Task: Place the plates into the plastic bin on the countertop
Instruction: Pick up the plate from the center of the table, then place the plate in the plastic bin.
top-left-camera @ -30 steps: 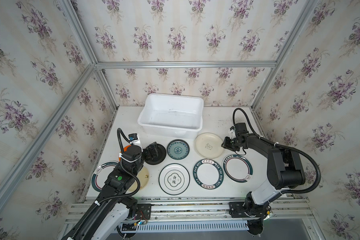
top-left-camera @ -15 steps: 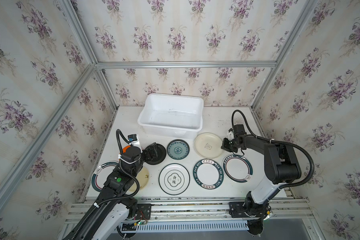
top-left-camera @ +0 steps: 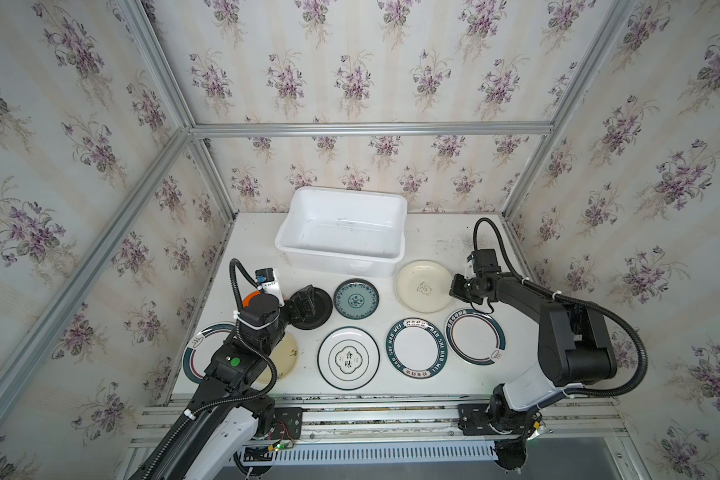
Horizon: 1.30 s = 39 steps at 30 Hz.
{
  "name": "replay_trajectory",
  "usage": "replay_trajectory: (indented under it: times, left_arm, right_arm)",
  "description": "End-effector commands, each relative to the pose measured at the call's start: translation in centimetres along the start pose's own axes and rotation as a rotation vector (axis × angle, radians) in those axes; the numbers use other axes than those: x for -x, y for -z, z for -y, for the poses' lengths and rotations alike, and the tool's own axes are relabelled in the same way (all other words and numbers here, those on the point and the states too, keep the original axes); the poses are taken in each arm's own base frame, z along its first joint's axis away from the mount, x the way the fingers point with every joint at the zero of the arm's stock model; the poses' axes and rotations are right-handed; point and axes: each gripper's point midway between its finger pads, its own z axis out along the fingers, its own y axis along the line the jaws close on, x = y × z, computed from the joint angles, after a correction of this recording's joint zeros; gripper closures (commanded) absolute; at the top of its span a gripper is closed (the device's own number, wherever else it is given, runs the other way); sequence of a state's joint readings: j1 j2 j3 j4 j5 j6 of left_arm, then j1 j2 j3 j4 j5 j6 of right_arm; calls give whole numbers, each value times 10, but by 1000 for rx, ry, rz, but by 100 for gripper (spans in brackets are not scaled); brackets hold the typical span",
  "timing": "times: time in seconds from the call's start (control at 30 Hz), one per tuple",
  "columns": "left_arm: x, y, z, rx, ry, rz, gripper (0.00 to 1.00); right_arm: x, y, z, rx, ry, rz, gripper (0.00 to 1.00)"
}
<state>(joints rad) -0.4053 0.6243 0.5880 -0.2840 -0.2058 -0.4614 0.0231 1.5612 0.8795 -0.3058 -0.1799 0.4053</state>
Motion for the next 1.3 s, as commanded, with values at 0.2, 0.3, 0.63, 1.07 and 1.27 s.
replay_trajectory:
  times: [0.2, 0.3, 0.63, 1.07, 1.27]
  left_arm:
    - [6, 2, 20, -86, 68, -36, 1]
    - [10, 2, 37, -147, 88, -65, 1]
    - [21, -5, 87, -253, 67, -136, 1]
    - [22, -15, 186, -468, -66, -224, 1]
    - [14, -23, 222, -540, -94, -276, 1]
  right_arm:
    - [22, 62, 5, -30, -71, 208, 100]
    - [26, 88, 1, -16, -81, 278, 100]
    - [29, 151, -29, 142, -43, 414, 100]
    - [19, 154, -60, 321, 7, 356, 100]
    - [14, 155, -68, 376, 23, 350, 100]
